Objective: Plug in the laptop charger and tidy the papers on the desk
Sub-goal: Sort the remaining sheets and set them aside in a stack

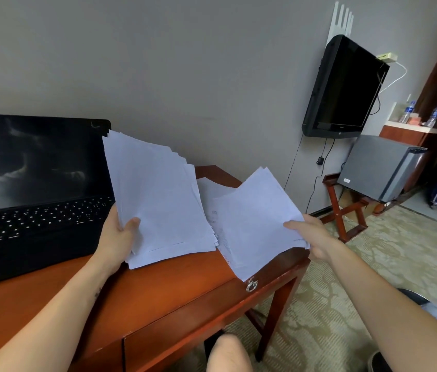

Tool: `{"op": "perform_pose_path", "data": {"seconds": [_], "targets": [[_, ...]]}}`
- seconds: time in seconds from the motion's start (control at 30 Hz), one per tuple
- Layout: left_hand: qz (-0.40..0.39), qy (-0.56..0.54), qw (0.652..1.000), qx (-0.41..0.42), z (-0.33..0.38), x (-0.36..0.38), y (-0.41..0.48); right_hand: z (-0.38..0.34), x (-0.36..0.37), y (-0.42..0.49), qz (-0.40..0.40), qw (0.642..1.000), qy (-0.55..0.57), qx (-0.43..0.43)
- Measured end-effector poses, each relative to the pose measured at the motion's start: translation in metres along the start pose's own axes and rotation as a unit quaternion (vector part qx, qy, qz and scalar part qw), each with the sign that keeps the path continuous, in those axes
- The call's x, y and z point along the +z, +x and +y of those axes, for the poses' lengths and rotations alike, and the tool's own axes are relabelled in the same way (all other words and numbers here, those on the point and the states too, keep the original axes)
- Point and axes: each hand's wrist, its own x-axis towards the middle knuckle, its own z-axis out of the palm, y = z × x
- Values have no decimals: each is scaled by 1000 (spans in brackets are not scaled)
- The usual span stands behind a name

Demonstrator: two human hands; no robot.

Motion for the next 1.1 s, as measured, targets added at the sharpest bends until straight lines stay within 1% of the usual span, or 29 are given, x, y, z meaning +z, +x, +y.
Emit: {"op": "perform_pose_path", "data": {"seconds": [0.27,0.4,0.53,0.6,0.73,1.0,1.1], "targets": [[0,7,1000,-1,3,1,-5,-8,-39,-12,41,990,130,-21],[-11,10,1000,7,6,5,-7,-10,-55,-16,69,979,189,-43],[-25,8,1000,8,7,8,-10,-14,-62,-24,99,957,264,-67],[-29,5,1000,-2,6,9,-10,-15,-61,-27,92,953,281,-67],[-35,-2,999,-13,7,10,-11,-13,-48,-29,47,957,282,-57],[-70,-14,997,-14,10,14,-15,-4,6,-22,1,955,296,-25],[-90,-21,996,-19,9,14,-15,1,30,-19,-38,957,287,-12]]}}
